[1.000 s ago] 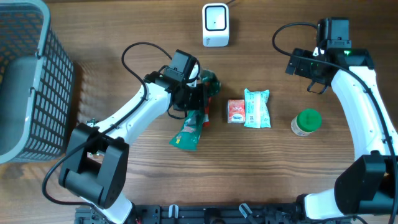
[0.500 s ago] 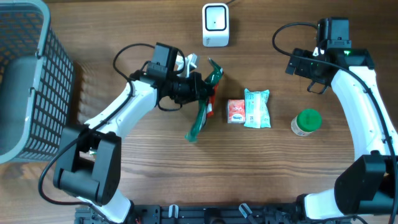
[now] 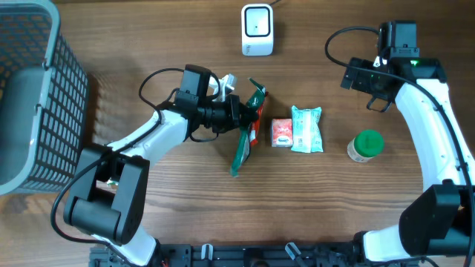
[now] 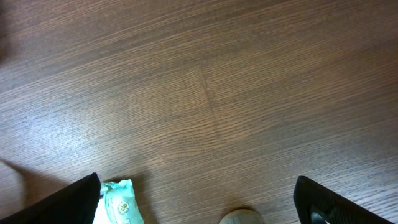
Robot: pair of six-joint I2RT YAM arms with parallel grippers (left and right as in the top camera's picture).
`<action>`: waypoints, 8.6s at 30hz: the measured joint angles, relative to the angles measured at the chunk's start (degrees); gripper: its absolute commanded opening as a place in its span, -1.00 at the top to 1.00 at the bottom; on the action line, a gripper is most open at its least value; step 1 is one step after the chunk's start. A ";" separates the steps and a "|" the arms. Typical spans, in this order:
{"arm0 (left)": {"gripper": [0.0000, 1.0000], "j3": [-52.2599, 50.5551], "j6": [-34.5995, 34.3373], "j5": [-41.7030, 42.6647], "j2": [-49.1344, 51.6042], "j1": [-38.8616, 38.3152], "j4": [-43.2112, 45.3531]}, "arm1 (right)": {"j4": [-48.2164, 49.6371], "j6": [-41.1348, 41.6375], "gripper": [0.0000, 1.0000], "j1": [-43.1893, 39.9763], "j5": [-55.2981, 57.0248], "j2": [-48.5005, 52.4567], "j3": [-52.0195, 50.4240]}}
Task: Scan the item barcode
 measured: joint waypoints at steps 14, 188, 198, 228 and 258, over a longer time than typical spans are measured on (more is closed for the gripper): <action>-1.00 -0.11 0.28 -12.63 0.00 1.36 -2.64 | 0.00 0.00 -0.99 0.00 0.00 0.00 0.00; -1.00 1.29 14.01 -61.72 -22.08 4.50 -29.00 | -14.08 -0.46 -0.99 -7.39 -9.05 -2.71 -3.13; -1.00 1.29 14.01 -61.90 -22.08 4.50 -29.00 | 7.80 -0.48 -0.99 -7.37 -9.05 -2.71 -3.02; -1.00 1.29 14.01 -61.92 -22.08 4.50 -29.00 | 10.16 -0.46 -0.99 -7.37 -9.05 -2.71 -3.02; -1.00 1.29 14.01 -61.90 -22.08 4.50 -29.00 | 10.16 -0.46 -0.99 -7.37 -9.05 -2.71 -3.02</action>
